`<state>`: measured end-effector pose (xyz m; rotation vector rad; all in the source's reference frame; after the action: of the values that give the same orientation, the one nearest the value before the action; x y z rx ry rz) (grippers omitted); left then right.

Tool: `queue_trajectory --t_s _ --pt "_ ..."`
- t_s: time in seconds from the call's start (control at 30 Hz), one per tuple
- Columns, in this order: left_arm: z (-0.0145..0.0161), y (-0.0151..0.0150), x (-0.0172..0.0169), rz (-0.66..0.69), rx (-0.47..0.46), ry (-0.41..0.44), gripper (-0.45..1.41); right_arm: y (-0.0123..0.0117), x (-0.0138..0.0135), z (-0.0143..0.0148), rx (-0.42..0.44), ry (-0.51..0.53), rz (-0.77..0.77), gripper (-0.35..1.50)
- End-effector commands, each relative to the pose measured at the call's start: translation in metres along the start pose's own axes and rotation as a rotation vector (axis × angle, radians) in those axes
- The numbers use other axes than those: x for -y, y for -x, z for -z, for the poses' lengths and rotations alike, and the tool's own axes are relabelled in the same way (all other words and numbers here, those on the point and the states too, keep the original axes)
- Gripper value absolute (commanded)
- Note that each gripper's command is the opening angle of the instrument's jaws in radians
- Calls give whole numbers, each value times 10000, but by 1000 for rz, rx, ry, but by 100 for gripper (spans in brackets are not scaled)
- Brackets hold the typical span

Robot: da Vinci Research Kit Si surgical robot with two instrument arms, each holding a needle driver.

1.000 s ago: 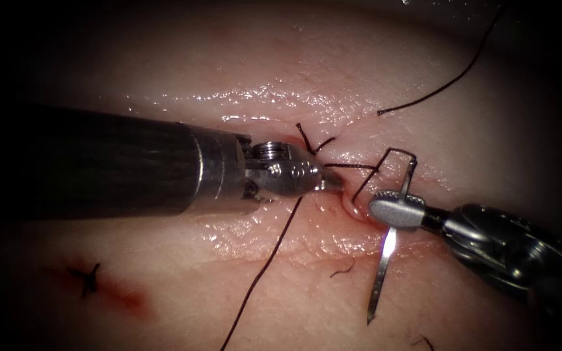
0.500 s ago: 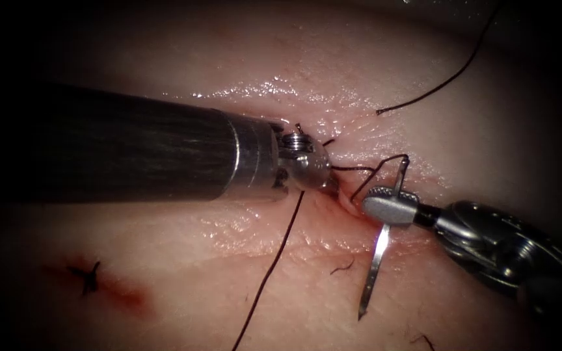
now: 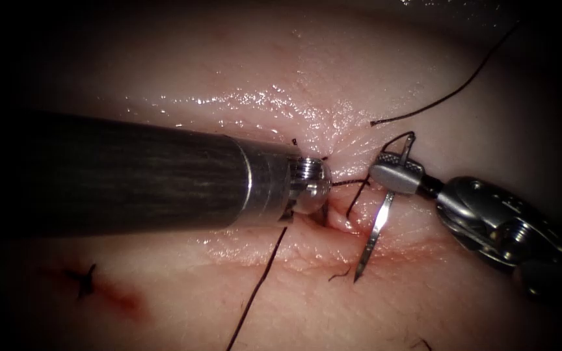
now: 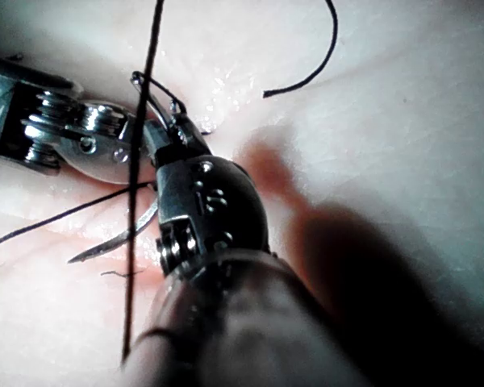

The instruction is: Wound Closure

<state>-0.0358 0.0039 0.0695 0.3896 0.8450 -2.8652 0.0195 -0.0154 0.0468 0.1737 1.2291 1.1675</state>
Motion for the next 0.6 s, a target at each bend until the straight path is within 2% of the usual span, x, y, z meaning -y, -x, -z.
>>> queue_trajectory --t_s 0.03,0.33,0.6 --pt "-6 -3 4 -6 -5 4 42 8 0 -10 -18 15 33 -35" --pt "-5 4 -1 -23 -14 20 61 27 0 -27 -70 75 191 -35" --pt "-2 7 -5 -31 -18 28 56 37 -9 -33 -91 153 339 -35"
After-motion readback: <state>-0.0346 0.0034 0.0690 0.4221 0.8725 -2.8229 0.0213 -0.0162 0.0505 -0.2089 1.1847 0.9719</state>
